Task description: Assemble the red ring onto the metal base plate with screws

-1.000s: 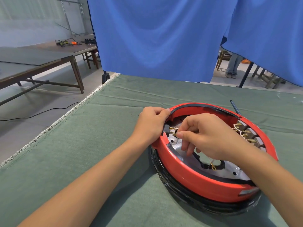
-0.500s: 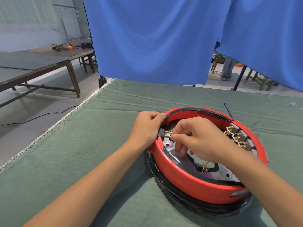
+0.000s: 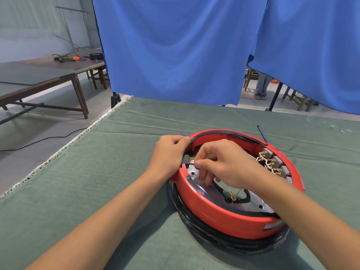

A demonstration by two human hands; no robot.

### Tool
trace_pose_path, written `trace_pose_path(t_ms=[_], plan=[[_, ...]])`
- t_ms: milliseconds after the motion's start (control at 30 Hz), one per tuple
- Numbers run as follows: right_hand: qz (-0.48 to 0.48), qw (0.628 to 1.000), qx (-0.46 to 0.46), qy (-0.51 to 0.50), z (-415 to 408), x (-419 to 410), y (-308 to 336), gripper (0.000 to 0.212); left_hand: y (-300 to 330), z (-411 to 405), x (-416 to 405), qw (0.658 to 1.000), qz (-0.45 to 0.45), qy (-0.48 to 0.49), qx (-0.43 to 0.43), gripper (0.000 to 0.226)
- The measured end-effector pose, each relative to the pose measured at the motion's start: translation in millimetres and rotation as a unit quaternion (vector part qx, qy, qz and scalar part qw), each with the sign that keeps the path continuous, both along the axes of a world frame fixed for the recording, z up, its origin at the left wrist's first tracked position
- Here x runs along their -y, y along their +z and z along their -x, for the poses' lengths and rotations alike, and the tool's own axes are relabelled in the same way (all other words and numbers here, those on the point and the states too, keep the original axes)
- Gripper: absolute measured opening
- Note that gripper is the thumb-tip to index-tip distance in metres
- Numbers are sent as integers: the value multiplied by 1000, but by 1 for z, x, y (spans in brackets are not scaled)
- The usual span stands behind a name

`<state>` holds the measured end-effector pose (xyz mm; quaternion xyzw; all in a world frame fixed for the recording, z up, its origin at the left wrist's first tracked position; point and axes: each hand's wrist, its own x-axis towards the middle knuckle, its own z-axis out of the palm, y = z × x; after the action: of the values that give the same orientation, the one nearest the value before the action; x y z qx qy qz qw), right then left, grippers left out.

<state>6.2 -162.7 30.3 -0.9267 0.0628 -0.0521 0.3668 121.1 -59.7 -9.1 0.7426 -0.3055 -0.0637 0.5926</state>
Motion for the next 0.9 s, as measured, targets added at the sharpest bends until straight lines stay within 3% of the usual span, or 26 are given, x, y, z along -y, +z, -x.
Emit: trace_pose_path(t_ms=[267,467,600,733,800,900], plan=[[91,995,20,24,-5,-2,1,22,1,0,-1,1000,-9,-1,3,40],[79,996,33,5,-5,-1,1,16,5,-2,-1,1000,-17,-4,-13,40],[7,996,83,-42,4,3,12,10,12,-3,-5,992,-124,19,14,43],[-49,981,164,-93,24,11,23,13,27,-2,-17,962,-265,-35,-59,35],[-26,976,186,-113,37,15,24,15,27,2,-15,960,-278,-28,-28,32],[73,969,197,-128,56,18,22,17,24,0,-11,956,-281,64,60,32]])
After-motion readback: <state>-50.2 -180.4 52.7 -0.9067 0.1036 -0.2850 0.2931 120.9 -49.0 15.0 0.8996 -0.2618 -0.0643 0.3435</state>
